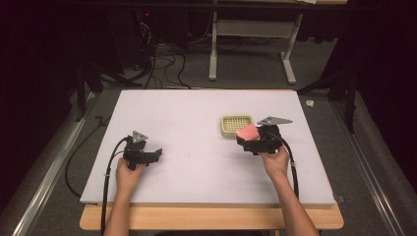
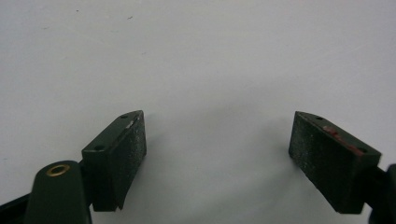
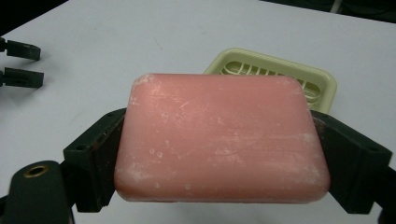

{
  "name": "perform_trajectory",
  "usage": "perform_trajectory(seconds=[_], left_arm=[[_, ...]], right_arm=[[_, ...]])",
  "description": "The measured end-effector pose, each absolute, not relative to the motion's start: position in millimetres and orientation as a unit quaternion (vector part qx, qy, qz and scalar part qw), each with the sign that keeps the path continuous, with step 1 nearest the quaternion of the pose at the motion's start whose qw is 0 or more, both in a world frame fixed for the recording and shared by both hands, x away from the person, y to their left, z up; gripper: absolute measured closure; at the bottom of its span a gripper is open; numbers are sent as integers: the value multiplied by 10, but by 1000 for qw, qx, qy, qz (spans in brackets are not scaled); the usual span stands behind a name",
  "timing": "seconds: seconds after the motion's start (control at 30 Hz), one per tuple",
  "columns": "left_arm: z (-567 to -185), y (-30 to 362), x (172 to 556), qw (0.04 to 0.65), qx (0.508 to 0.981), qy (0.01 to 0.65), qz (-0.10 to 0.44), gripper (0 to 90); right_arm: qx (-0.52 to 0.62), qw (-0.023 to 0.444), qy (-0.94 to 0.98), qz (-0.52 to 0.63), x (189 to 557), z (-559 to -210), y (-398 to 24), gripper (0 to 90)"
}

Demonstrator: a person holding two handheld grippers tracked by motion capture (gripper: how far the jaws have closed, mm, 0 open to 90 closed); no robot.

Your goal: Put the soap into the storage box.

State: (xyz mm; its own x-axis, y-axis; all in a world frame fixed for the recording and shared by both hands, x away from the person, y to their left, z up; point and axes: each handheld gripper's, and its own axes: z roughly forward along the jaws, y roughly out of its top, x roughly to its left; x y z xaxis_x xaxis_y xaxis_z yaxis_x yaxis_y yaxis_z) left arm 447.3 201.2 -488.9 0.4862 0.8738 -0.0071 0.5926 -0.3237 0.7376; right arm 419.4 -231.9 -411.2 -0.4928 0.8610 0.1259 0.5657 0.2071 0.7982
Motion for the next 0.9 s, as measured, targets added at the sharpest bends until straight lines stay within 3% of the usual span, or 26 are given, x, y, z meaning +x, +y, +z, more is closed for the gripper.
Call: perform_trajectory(seconds=[0.9], left_arm=[[-4889, 2012, 4473, 349, 788, 465, 201, 194]], right_arm=[[485, 175, 751, 412, 4529, -4009, -2243, 139]])
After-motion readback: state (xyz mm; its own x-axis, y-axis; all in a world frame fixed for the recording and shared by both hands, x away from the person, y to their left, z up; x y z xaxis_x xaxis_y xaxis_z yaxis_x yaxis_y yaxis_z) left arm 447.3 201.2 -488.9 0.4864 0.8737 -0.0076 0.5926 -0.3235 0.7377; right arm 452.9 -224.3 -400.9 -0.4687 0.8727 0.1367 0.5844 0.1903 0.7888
